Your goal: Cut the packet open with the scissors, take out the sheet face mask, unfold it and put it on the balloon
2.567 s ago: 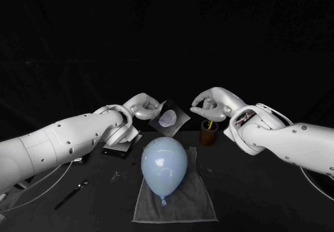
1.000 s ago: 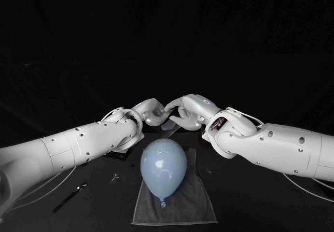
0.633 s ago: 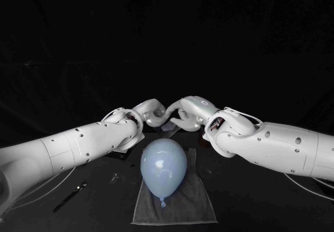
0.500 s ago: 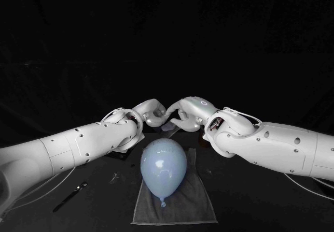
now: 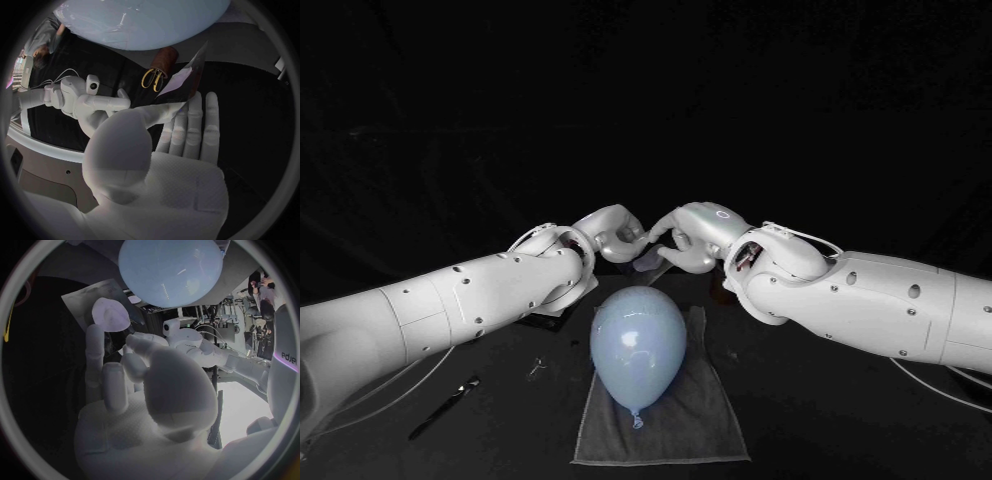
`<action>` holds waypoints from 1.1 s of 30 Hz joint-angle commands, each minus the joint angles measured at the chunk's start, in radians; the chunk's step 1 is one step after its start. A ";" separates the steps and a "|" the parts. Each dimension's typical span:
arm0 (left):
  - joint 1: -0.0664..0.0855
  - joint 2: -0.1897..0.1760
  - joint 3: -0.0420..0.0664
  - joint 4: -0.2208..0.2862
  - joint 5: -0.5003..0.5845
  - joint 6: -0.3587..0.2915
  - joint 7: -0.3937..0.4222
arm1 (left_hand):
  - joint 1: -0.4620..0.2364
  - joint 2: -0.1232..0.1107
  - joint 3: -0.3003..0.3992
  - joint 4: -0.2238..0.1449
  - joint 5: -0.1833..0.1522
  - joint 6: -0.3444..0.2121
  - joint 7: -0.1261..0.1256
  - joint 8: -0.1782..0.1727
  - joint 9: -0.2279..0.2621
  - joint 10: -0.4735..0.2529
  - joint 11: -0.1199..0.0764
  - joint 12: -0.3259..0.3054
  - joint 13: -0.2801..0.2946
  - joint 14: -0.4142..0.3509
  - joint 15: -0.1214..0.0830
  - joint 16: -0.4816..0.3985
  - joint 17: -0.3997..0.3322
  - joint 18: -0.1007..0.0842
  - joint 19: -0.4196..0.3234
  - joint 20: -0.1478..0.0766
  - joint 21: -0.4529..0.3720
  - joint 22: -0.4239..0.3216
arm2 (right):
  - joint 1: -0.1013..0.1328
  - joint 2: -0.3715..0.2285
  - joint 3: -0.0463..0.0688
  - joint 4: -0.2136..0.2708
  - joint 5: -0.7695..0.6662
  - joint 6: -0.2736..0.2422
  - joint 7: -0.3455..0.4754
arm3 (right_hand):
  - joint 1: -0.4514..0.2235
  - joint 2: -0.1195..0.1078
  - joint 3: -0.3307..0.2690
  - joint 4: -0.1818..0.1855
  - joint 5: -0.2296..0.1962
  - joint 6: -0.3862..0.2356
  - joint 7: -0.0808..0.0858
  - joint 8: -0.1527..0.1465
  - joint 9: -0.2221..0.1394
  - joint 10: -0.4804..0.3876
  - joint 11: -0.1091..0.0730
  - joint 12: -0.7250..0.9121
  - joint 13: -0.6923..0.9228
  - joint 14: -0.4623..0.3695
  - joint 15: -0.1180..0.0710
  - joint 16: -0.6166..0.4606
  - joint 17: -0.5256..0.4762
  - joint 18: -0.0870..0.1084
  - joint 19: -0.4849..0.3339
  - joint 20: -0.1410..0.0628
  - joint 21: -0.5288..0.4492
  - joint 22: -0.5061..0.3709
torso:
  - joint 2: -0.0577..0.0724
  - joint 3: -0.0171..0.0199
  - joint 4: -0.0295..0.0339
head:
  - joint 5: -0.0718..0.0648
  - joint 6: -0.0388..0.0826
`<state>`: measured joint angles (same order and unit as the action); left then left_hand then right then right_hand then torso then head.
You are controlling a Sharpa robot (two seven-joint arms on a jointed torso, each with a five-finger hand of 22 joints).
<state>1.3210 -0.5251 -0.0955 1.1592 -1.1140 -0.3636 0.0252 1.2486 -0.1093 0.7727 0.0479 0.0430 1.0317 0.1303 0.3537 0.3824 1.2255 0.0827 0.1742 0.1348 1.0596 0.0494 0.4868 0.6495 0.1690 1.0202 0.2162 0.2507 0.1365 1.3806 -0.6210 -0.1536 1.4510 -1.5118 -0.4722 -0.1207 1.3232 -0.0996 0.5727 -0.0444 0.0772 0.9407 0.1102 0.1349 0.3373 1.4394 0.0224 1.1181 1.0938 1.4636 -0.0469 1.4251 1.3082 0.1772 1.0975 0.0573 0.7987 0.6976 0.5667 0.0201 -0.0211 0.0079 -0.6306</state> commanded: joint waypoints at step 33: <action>0.001 0.001 0.001 0.013 0.004 0.005 0.009 | 0.005 0.002 0.028 -0.033 0.007 0.004 -0.002 0.004 0.055 0.008 -0.002 0.007 0.002 -0.003 -0.005 0.008 0.001 0.010 -0.003 -0.006 0.009 0.004 | 0.000 0.034 0.001 -0.032 -0.009 -0.002 -0.017 | -0.009 0.002 0.004 -0.017 -0.010 0.016 0.004 0.005 0.001 0.033 0.005 0.166 0.208 0.034 0.011 -0.009 0.035 0.004 -0.013 0.009 0.005 0.009 | 0.001 -0.0010 0.0009 | -0.002 -0.004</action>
<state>1.3208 -0.5253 -0.0956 1.1693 -1.1128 -0.3633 0.0258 1.2484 -0.1096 0.7727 0.0479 0.0461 1.0316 0.1303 0.3504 0.3824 1.2277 0.0805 0.1772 0.1353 1.0576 0.0474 0.4906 0.6499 0.1685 1.0202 0.2162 0.2545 0.1380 1.3805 -0.5900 -0.1535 1.4229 -1.5068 -0.5178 -0.1176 1.3181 -0.0945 0.5779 -0.0557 0.0717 0.9609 0.1145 0.1428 0.3398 1.4471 0.0263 1.1181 1.1094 1.4663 -0.0426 1.4193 1.3076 0.1694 1.0906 0.0647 0.7985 0.7048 0.5675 0.0196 -0.0204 0.0060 -0.6341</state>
